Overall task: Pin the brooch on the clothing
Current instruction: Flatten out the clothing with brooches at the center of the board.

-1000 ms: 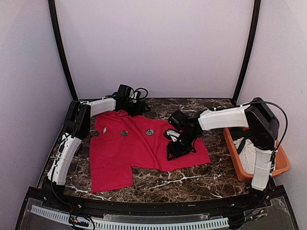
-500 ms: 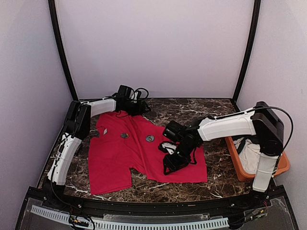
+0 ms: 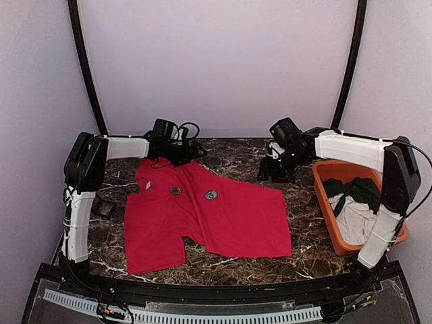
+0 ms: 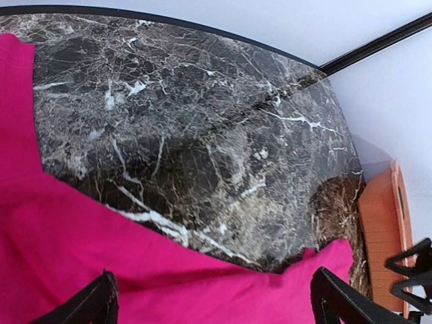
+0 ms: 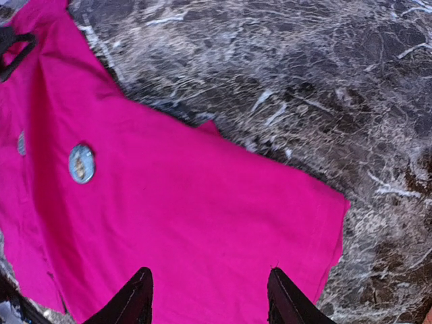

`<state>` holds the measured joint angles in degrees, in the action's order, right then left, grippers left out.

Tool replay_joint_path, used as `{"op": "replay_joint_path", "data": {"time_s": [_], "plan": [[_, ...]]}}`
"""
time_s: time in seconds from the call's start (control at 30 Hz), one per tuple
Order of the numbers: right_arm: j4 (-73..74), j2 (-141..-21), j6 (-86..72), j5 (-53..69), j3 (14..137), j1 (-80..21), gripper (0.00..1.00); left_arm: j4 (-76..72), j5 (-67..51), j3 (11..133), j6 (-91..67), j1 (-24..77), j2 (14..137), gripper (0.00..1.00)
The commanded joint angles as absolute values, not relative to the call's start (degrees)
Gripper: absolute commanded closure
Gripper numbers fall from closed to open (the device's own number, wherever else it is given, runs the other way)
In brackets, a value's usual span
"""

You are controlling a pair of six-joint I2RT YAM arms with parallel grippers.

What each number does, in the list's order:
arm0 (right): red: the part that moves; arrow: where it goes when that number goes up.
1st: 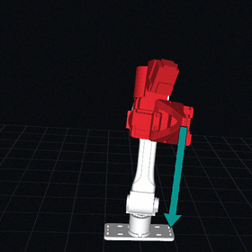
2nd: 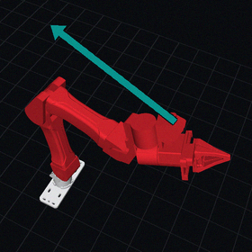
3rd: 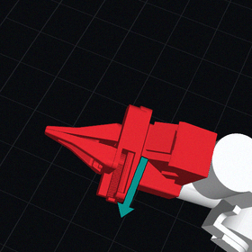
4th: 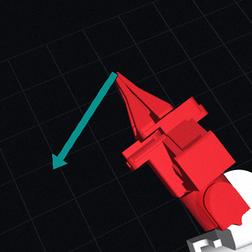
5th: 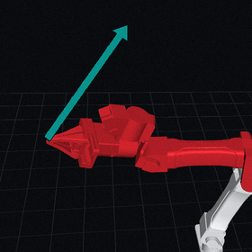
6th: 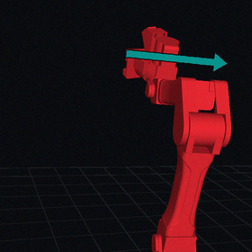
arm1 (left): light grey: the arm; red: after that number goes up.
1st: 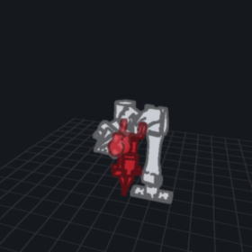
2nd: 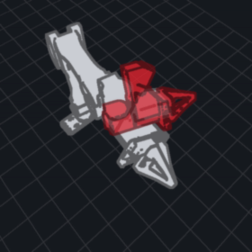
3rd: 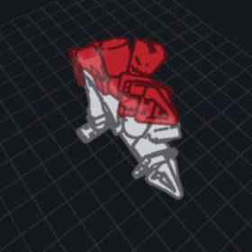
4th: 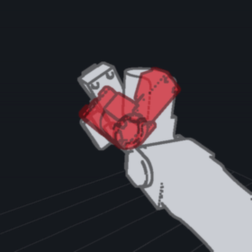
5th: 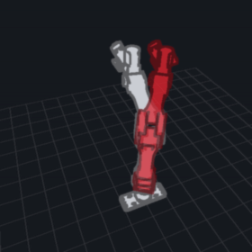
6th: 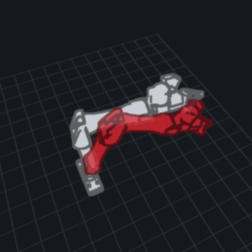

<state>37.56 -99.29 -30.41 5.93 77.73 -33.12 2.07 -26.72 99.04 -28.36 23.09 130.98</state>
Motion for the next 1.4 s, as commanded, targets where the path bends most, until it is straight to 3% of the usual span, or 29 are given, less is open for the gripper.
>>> {"op": "replay_joint_path", "data": {"time_s": [0.0,0.3,0.63,0.7,0.77,0.8,0.93,1.1,1.37], "plan": [[41.25,-106.15,-34.23,-4.69,81.72,-31.83,0.44,-9.41,-27.35,85.74,-32.33,23.79,120.01,0.01],[40.84,-112.21,-41.25,-7.23,81.71,-29.63,0.45,-12.13,-20.84,72.01,-27.72,26.94,107.47,0.01],[37.56,-117.79,-41.61,-3.02,83.02,-28.84,0.47,-13.32,-17.53,62.72,-25.21,32.72,101.66,0.01],[35.80,-116.95,-41.20,-2.13,82.08,-28.87,0.61,-13.37,-16.98,61.39,-25.03,33.31,100.79,0.01],[31.29,-114.85,-39.53,-0.88,80.06,-28.83,0.97,-13.88,-16.78,60.00,-25.23,33.65,99.82,0.01],[28.82,-113.19,-37.83,-0.26,78.88,-28.89,1.00,-14.35,-16.74,59.53,-25.32,33.79,99.24,0.01],[21.79,-105.96,-27.92,3.15,75.32,-31.94,1.00,-15.35,-16.20,55.54,-25.92,34.33,97.16,0.01],[24.87,-99.09,-14.48,2.10,72.63,-41.80,1.00,-16.70,-15.06,50.34,-27.07,34.52,93.44,0.01],[31.25,-100.55,-8.98,7.17,68.81,-59.56,0.97,-15.23,-11.80,43.30,-28.69,34.62,84.13,0.01]]}}
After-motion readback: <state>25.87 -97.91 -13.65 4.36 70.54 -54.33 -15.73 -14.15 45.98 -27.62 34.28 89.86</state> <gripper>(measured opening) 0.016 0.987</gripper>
